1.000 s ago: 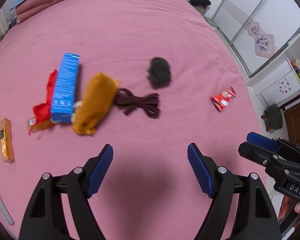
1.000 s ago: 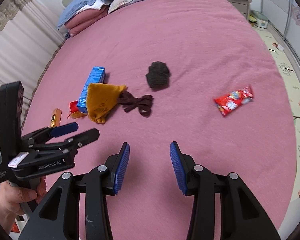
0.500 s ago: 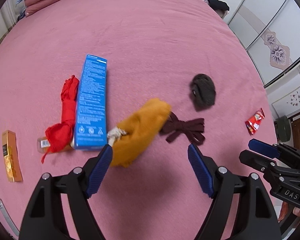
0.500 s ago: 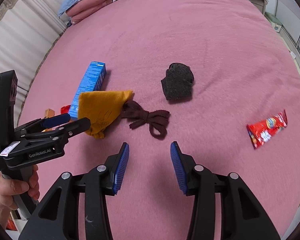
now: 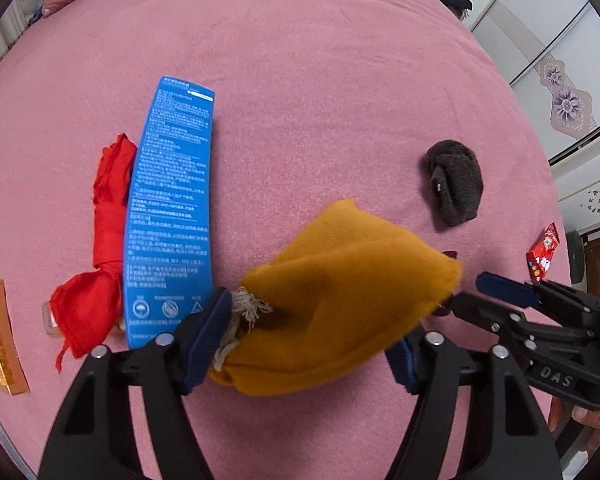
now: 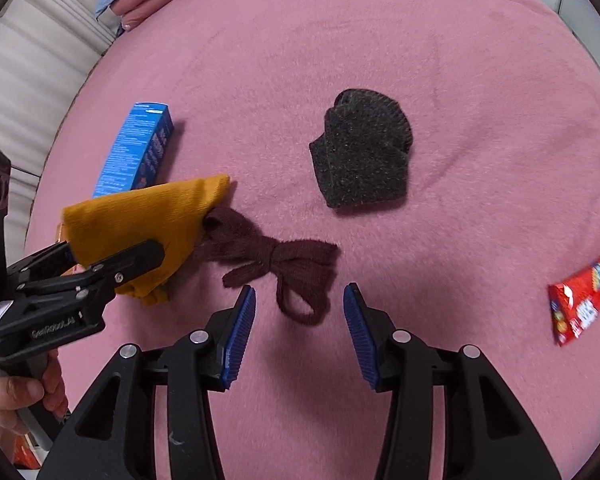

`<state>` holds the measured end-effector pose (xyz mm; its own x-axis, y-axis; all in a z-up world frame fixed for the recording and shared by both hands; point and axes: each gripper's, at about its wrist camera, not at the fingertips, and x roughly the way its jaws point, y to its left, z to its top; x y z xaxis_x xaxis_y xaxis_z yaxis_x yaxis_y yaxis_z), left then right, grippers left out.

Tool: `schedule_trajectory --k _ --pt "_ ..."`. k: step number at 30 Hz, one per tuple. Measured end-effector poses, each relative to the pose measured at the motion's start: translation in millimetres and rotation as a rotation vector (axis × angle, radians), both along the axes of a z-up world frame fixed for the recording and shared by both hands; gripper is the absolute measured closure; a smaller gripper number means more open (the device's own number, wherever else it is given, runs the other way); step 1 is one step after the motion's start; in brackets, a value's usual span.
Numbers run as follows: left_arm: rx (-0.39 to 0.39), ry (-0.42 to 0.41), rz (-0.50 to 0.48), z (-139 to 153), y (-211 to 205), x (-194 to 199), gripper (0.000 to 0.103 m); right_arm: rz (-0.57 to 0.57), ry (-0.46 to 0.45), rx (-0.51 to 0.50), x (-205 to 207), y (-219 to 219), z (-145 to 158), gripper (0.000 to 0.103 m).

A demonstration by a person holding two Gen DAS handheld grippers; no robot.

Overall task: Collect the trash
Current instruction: 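Grasp the mustard knit hat with the left tool while the right tool grasps the maroon cord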

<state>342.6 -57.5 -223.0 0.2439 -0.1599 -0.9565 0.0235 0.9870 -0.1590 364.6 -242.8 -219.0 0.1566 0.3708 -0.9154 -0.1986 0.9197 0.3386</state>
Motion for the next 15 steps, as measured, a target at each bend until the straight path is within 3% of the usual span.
schedule_trajectory --k 7,11,12,15 --pt "0.008 0.001 -0.009 -6 0 10 0.05 -0.019 0.033 0.002 20 5 -20 0.056" --pt "-0.015 0.003 0.001 -5 4 13 0.074 -0.013 0.041 0.035 23 8 -22 0.078" --pt "-0.013 0.0 0.003 -4 4 13 0.076 -0.011 0.033 0.03 21 7 -20 0.089" --pt "-0.026 -0.002 0.004 -2 3 9 0.082 0.003 0.015 0.025 13 6 -12 0.094"
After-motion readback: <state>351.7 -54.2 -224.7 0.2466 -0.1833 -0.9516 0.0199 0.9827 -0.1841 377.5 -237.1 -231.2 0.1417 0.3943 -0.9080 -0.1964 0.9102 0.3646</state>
